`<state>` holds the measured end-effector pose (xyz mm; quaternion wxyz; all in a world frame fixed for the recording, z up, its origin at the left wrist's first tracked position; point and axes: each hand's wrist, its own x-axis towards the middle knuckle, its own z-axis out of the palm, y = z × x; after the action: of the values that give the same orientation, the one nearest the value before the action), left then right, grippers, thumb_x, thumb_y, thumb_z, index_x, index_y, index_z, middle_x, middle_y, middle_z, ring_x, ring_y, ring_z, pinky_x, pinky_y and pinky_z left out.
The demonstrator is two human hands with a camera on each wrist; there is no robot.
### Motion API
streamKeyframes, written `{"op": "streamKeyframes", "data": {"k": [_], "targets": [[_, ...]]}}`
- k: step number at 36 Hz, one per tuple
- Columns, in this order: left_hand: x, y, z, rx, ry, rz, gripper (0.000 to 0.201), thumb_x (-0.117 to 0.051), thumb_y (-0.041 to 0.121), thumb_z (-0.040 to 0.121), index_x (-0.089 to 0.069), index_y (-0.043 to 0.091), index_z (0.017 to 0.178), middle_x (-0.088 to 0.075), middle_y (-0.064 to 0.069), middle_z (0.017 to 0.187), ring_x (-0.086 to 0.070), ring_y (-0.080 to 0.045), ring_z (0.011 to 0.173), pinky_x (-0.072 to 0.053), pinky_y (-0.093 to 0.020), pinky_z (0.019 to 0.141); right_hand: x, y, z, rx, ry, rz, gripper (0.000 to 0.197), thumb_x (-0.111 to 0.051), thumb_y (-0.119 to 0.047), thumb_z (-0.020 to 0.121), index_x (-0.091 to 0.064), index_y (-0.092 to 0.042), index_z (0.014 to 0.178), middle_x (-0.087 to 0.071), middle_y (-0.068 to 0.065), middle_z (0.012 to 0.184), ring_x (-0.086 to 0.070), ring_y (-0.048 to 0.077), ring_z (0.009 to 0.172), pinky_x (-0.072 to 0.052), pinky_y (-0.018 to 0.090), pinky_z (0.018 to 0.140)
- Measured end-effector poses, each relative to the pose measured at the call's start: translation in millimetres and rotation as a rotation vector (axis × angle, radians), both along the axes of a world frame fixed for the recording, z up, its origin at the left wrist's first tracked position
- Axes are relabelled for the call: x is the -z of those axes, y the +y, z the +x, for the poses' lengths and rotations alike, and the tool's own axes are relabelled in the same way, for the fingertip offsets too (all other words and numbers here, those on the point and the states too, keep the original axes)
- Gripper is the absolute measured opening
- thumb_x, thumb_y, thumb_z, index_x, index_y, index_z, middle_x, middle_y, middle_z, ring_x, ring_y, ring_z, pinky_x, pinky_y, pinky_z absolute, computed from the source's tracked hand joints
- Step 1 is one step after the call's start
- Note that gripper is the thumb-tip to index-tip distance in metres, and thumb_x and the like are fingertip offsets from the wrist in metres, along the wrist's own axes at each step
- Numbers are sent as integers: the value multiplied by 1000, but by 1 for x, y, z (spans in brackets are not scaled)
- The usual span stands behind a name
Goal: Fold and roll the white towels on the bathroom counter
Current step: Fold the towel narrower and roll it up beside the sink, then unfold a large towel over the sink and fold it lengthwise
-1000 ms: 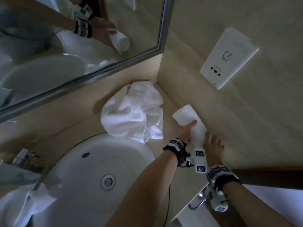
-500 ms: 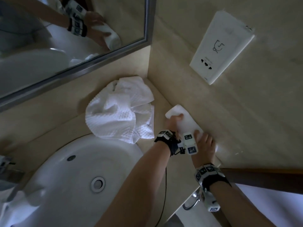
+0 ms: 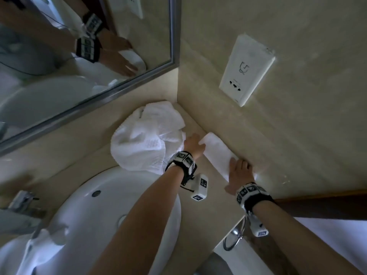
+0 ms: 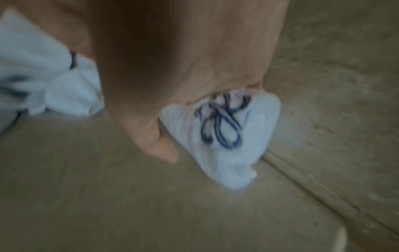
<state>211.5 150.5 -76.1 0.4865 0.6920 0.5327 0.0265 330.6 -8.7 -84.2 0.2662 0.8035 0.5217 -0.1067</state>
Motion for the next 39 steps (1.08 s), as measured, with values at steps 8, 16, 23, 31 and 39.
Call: {"op": "streamKeyframes", "data": {"k": [8, 16, 23, 31, 39], "targets": [[-31, -5, -94, -125, -121, 156, 37, -46, 0, 86, -51, 8, 122, -53, -6, 117, -52, -21, 111, -43, -30, 93, -40, 24, -10, 292, 299, 3, 91, -55, -44, 87, 1, -11, 151, -7, 17, 156, -12, 36, 143, -20, 48, 115], [-31, -6, -213, -715, -98, 45, 17, -44, -6, 89, -60, -10, 92, -59, -24, 90, -57, -32, 82, -43, -39, 77, -57, 81, -89, 320, 688, 202, 56, -51, -24, 91, -33, -9, 141, -40, 17, 141, -44, 34, 126, -39, 40, 103], [-22, -35, -232, -833, -199, -440, 16, -60, 18, 92, -55, 11, 105, -49, -6, 91, -50, -24, 89, -45, -30, 67, -24, 108, -155, 686, 1084, 164, 71, -67, -27, 78, -37, -16, 142, -49, 13, 136, -56, 33, 113, -49, 44, 97], [-37, -40, -205, -852, -418, -602, 14, -59, 10, 92, -56, 8, 105, -54, -9, 93, -56, -26, 85, -48, -37, 85, -2, 117, -190, 754, 1268, 201, 67, -75, -25, 78, -46, -3, 134, -54, 12, 129, -54, 33, 115, -46, 37, 98], [-46, -23, -221, -866, -433, -592, 8, -54, 8, 94, -58, 4, 100, -56, -13, 91, -56, -24, 75, -49, -30, 67, -20, 132, -169, 1007, 1514, 215, 20, -68, -4, 80, -54, -12, 68, -47, 4, 54, -41, 15, 50, -38, 23, 45]]}}
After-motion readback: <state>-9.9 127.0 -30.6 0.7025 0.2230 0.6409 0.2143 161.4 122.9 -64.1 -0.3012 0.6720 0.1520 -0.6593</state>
